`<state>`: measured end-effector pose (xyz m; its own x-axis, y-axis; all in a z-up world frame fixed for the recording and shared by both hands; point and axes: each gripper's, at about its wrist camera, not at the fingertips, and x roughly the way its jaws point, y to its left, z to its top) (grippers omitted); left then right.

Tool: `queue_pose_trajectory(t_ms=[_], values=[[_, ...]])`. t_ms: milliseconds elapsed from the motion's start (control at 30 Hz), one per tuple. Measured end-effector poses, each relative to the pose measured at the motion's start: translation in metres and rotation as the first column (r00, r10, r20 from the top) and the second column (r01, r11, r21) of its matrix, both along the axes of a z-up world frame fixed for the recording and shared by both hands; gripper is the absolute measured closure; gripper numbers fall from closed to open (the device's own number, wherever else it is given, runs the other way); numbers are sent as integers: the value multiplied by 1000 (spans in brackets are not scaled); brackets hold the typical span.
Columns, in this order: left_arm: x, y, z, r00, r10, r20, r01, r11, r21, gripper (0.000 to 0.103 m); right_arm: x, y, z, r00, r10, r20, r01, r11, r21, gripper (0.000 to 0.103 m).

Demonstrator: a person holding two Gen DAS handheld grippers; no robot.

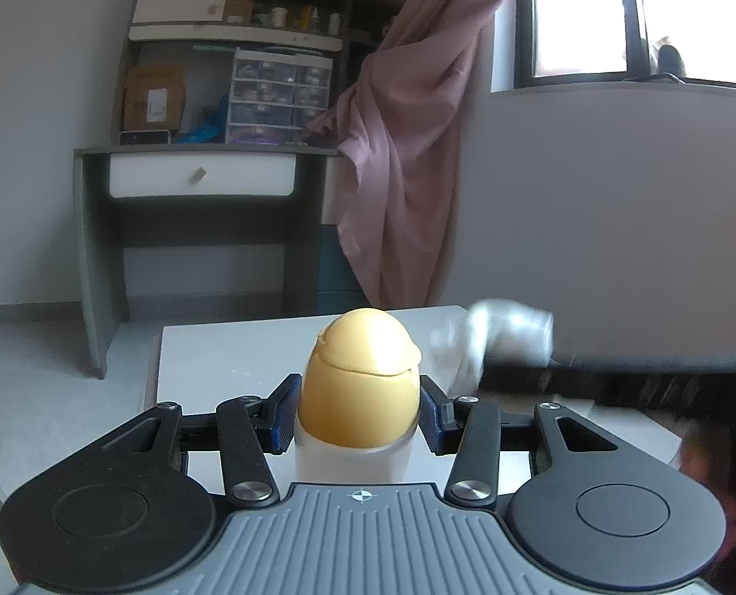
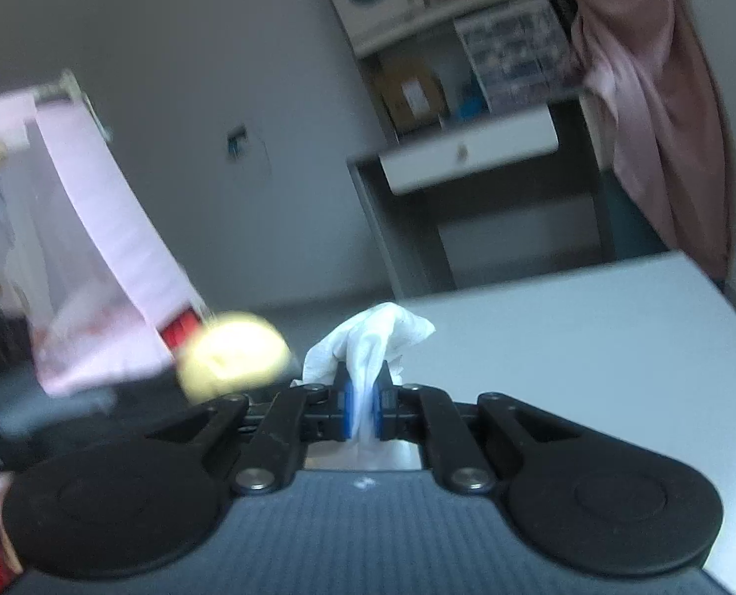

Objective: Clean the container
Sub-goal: 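Rub the cloth up and down the bottle body with the right gripper, then wipe the yellow cap with the cloth in the right gripper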

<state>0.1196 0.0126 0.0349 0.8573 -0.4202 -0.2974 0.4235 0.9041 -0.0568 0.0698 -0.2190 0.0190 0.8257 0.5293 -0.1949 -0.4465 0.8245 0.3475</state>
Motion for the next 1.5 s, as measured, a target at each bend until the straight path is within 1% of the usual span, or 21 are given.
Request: queue_pose_trajectory(t_ms=[100, 167, 367, 400, 600, 767, 833, 967, 1133, 1300, 1400, 1500], values=[[0, -1, -1, 1000, -1, 4, 1, 1000, 5, 55, -5, -1, 12, 999, 27, 40, -29, 999, 42, 95], [0, -1, -1, 1000, -1, 4, 1, 1000, 7, 55, -4, 5, 15, 997, 48, 53, -50, 998, 36, 95], [-1, -1, -2, 1000, -1, 10, 1, 1000, 9, 55, 5, 21, 13, 995, 92, 46, -93, 995, 33, 95], [-1, -1, -2, 1000, 0, 11, 0, 1000, 10, 57, 5, 22, 12, 994, 100, 45, -102, 994, 32, 95], [2, 3, 0, 1000, -2, 9, 2, 1000, 10, 57, -7, 30, 17, 985, 158, 63, -158, 987, -7, 95], [-3, 0, -3, 1000, -1, 12, 1, 1000, 10, 57, -10, 35, 23, 969, 242, 54, -242, 970, -11, 95], [-4, 0, -3, 1000, -1, 12, 1, 1000, 11, 57, -12, 41, 26, 963, 264, 58, -263, 964, -34, 95], [-6, -1, -3, 1000, -1, 13, 0, 1000, 13, 57, -10, 45, 29, 969, 239, 67, -235, 970, -63, 95], [-8, -5, -3, 1000, 2, 13, -2, 1000, 13, 57, -5, 38, 31, 983, 167, 71, -163, 984, -69, 95], [-7, -6, -4, 1000, 1, 13, -2, 1000, 11, 57, 7, 32, 26, 993, 112, 45, -109, 992, -60, 95], [-7, -5, -4, 1000, 1, 14, -1, 1000, 11, 57, 9, 31, 24, 996, 70, 46, -67, 995, -78, 95], [-7, -5, -4, 1000, 1, 13, -1, 1000, 11, 57, 8, 32, 23, 996, 75, 48, -71, 995, -70, 95]])
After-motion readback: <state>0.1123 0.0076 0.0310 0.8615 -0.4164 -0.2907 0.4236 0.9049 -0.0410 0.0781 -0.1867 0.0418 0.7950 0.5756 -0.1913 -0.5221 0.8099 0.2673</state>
